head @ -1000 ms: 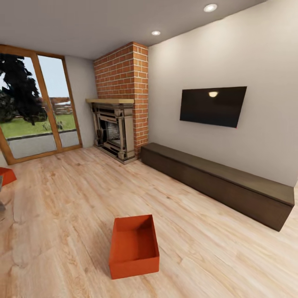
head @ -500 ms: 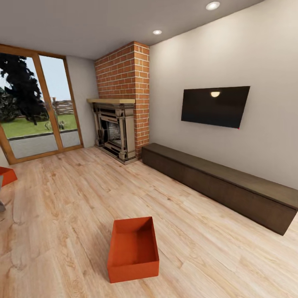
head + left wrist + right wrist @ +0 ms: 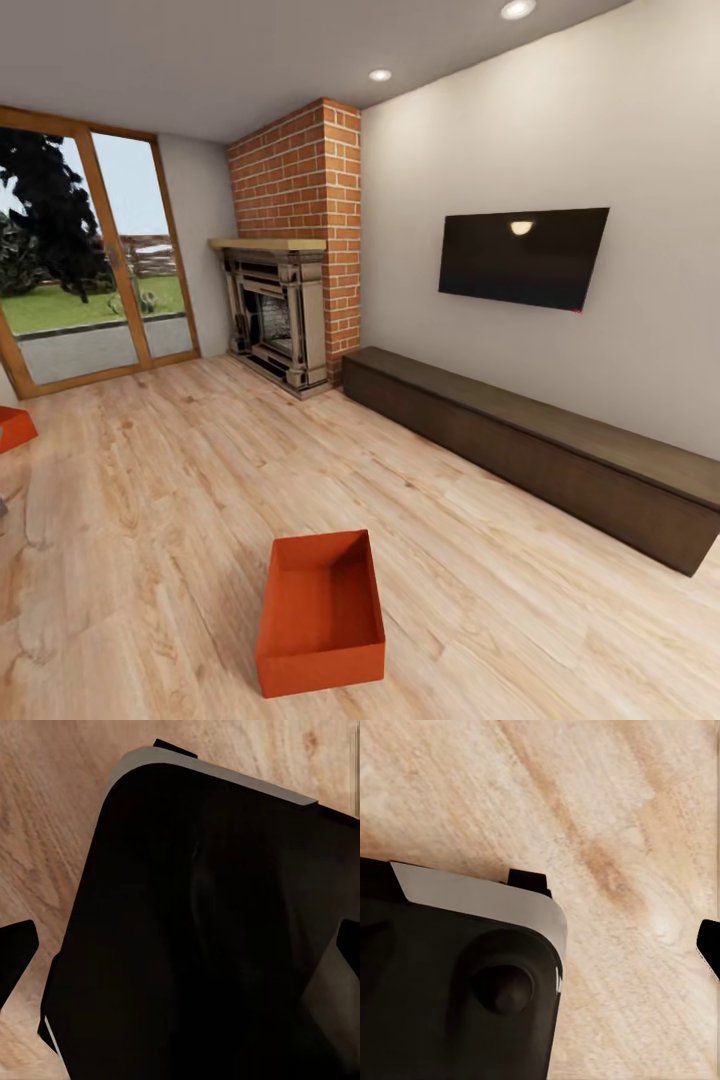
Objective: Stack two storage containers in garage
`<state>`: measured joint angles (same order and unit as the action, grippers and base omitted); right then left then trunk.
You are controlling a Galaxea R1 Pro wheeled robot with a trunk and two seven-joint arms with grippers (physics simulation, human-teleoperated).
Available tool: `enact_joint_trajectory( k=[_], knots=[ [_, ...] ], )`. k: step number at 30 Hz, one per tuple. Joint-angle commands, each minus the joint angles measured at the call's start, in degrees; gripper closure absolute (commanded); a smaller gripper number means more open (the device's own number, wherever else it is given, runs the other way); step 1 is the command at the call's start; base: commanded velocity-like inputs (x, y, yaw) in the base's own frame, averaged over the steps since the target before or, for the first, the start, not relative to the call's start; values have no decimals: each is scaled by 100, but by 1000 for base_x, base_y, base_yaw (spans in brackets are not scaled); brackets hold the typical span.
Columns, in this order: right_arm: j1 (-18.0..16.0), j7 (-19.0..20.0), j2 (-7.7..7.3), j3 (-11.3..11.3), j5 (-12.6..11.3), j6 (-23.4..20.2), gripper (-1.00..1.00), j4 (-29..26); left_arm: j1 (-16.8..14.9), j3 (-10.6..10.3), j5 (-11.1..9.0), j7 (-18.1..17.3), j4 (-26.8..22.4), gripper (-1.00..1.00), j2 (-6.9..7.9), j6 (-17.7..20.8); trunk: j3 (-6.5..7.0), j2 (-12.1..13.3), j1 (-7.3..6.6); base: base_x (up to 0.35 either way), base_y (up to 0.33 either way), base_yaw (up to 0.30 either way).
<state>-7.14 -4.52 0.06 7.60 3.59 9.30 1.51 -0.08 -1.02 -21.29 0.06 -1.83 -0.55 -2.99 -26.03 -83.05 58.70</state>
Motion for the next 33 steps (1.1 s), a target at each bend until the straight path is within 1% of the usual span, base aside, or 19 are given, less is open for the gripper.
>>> enact_joint_trajectory(
  k=[1, 18, 26, 33],
  knots=[
    [-7, -31, 2, 31, 37, 17, -100, 16, 1, -13, -33, 2, -1, -100, -2, -14, -5, -3, 3, 243, 0, 0],
    [-7, -36, 12, 42, 37, 10, -100, 16, -1, -13, -33, 2, -1, -100, 2, -11, -5, -3, 3, 209, 0, 8],
    [-7, -33, 2, 40, 40, 10, -100, 16, -1, -12, -33, 2, -1, -100, 2, -14, -5, -3, 3, 50, 0, 188],
    [-7, -38, 9, 40, 38, 20, -100, 16, 1, -12, -33, 2, -1, -100, 2, -11, -5, -3, 3, 2, 0, 34]
  ],
)
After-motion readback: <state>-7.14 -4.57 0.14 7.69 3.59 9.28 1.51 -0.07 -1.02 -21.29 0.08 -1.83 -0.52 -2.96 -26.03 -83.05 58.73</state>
